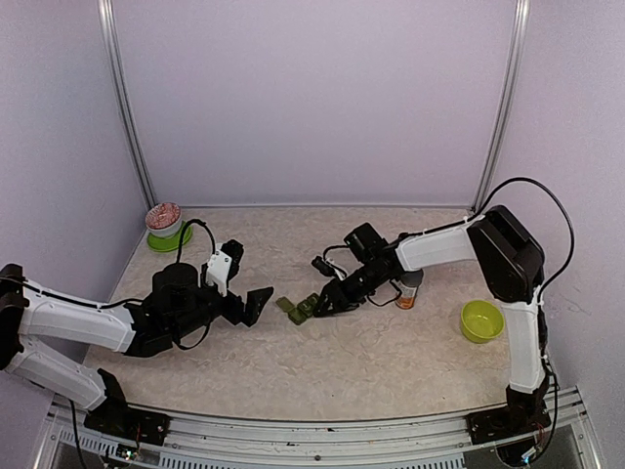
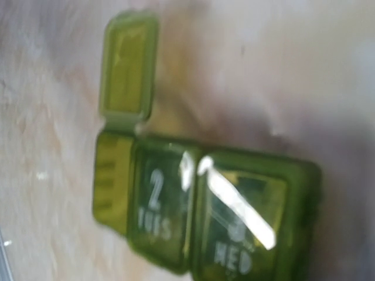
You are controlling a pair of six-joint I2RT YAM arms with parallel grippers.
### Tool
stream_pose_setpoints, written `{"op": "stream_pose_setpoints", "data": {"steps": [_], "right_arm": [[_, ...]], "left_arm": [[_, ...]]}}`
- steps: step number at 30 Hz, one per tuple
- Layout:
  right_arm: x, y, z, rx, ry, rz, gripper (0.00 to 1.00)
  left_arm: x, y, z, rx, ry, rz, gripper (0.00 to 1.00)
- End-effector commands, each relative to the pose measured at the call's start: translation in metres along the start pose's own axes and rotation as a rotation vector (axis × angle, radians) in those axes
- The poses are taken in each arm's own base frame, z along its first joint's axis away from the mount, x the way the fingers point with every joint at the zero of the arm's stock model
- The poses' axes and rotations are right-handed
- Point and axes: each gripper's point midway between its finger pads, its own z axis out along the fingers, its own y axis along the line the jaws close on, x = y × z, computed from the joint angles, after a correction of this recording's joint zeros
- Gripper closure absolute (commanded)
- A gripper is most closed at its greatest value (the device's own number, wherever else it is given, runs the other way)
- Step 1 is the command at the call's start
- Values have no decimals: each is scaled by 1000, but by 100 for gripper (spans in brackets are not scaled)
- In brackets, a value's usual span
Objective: Sort the pills into containers
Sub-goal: Rotate the pill container at the center of the board.
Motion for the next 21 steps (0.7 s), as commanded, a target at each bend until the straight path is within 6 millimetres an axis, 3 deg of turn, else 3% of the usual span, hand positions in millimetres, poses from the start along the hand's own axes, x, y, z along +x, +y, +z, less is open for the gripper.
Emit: {"op": "stream_pose_setpoints", "data": {"steps": [1,11,21], "right_arm": [[-16,-12,4,28,-13,-1,58],[-51,-11,18,-21,-26,-31,58],[-62,-6,27,-79,-28,-54,58]], "left_arm": [[2,2,-5,-16,-4,-8,1],[6,5,-9,-26,-1,-13,1],[6,6,-10,-31,2,-9,1]]}}
